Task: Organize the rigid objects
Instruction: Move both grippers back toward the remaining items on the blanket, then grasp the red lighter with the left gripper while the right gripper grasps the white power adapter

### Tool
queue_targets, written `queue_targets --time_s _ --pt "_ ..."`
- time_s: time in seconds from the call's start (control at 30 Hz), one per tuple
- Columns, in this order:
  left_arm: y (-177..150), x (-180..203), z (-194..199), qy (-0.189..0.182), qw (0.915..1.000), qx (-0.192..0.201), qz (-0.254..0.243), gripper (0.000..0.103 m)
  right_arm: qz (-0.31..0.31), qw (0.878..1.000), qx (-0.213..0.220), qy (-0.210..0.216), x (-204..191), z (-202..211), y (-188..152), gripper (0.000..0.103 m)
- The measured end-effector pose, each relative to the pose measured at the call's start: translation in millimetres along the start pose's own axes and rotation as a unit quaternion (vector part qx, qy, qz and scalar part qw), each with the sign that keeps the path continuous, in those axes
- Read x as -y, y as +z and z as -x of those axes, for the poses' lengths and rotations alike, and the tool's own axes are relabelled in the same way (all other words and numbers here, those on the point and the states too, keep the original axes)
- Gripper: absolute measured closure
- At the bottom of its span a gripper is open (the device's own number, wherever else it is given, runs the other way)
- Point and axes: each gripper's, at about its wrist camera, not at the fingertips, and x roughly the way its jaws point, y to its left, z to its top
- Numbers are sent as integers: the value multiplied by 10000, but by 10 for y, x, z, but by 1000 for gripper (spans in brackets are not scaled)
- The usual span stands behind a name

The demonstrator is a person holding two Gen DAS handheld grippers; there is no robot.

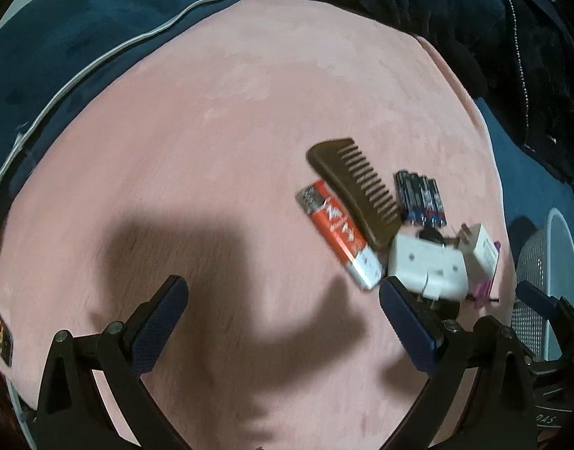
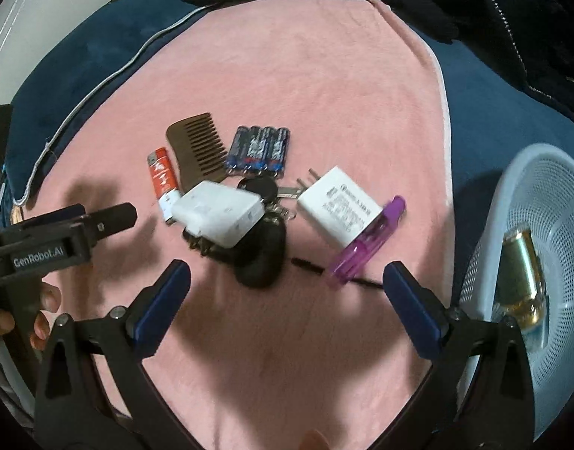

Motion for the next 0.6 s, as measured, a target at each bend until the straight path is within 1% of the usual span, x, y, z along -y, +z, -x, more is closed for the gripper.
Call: queue_targets --time_s 0.17,0.3,0.43,0.5,0.57,0.6 --pt "94 60 -127 -11 10000 -1 -86 1 222 9994 -18 -248 95 -34 118 0" --pt "167 105 -242 182 9997 -18 -166 2 433 9982 -46 -405 147 -69 190 0" --pt "208 252 -401 428 9977 -82 -513 2 500 9976 -62 -471 175 -103 226 0" --pt "220 302 -426 493 9966 -75 -653 2 548 9973 -69 -494 187 -102 254 0" --pt "248 313 -417 462 9960 -111 -763 11 587 9969 -103 -508 193 -114 260 0" --pt "252 287 -403 514 9956 -139 -772 15 621 9966 -135 -516 205 -113 275 0"
